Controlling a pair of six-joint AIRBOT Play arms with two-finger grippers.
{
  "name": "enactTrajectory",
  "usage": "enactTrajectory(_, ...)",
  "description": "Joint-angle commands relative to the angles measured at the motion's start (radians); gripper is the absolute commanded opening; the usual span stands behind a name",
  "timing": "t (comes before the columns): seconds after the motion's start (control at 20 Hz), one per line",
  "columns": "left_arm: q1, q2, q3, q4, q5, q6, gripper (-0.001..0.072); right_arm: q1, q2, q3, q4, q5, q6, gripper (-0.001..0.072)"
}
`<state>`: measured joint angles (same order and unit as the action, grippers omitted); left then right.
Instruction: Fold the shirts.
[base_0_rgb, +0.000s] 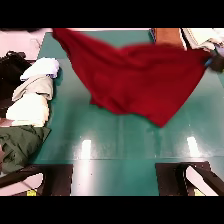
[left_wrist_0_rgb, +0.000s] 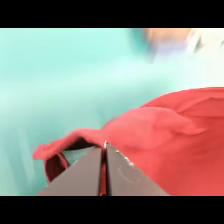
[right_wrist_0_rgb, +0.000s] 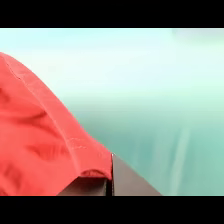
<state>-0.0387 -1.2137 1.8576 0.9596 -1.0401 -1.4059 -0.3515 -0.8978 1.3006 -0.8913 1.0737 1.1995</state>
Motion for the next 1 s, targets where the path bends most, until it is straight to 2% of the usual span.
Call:
enactTrajectory(0.0,0.000,0.289,0.000,0.022,0.146,0.053,0.0025,0.004,0.141,0.286,-0.002,0.026,-0.004,0.0016)
enactTrajectory(0.1,0.000,0.416,0.000,0.066,0.216,0.053,0.0024,0.002,0.184,0.398,-0.002,0.062,-0.002,0.0016)
enactTrajectory(0.25,0.000,0.522,0.000,0.134,0.256,0.052,0.0023,0.002,0.191,0.531,-0.035,0.119,0.061,0.0016)
enactTrajectory(0.4,0.000,0.531,0.054,0.142,0.212,0.053,0.0022,0.002,0.122,0.690,-0.129,0.233,0.150,0.0015)
enactTrajectory(0.5,0.000,0.510,0.056,0.171,0.166,0.050,0.0022,0.002,0.037,0.808,-0.137,0.336,0.168,0.0015)
enactTrajectory(0.6,0.000,0.438,0.055,0.209,0.024,0.013,0.0022,0.003,-0.048,0.846,-0.130,0.374,0.190,0.0015)
enactTrajectory(0.75,0.000,0.225,0.053,0.207,-0.235,-0.009,0.0025,0.005,-0.161,0.723,-0.129,0.383,0.192,0.0015)
enactTrajectory(0.85,0.000,0.076,-0.006,0.188,-0.273,-0.011,0.0025,0.038,-0.256,0.597,-0.139,0.391,0.190,0.0015)
enactTrajectory(0.95,0.000,-0.064,-0.127,0.130,-0.269,-0.015,0.0025,0.090,-0.369,0.491,-0.219,0.384,0.187,0.0015)
